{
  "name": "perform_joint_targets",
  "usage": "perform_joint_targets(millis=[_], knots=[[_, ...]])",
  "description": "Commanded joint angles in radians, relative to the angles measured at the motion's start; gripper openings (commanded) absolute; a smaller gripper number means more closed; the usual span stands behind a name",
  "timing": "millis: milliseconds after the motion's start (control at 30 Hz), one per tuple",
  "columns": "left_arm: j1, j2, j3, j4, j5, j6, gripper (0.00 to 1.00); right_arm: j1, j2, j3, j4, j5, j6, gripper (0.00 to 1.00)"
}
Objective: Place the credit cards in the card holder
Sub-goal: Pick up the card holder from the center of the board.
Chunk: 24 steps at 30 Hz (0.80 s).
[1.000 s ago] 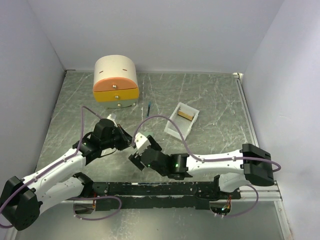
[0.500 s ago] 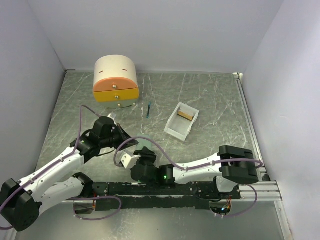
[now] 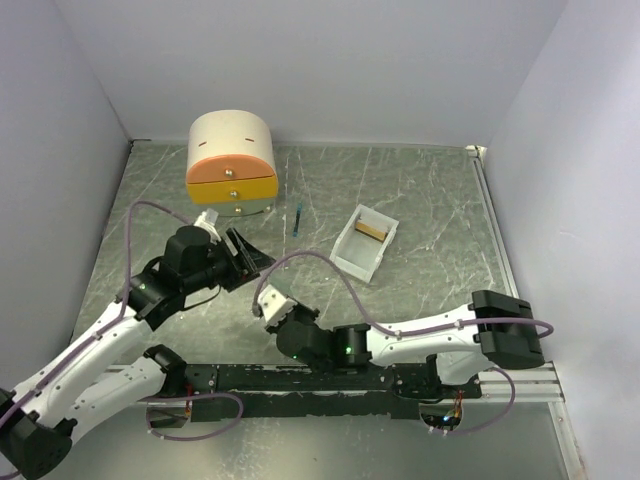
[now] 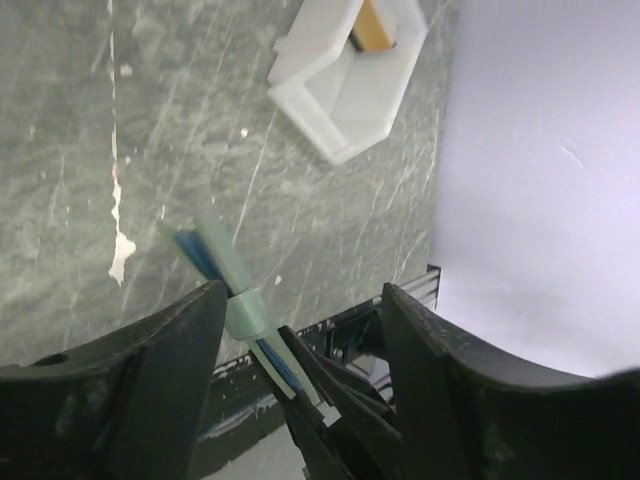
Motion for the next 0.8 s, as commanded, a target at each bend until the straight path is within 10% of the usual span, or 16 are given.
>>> perform_joint_targets(millis=[0,233,767], knots=[[-0.004,-0.058,0.076,-0.061,-0.13,0.106,0.76,-0.033,-0.07,0.022,-0.108,-0.078,0.32,0.0],[-0.004,-0.108,0.119,-0.096,-0.136,0.203,0.92,-0.072,-0.136,0.107,-0.253,-0.172,0.621,0.0],[-0.004,-0.204,-0.094,0.252,0.29,0.059,0.88,-0.304,-0.662,-0.219,-0.019,-0.321,1.11,0.0]])
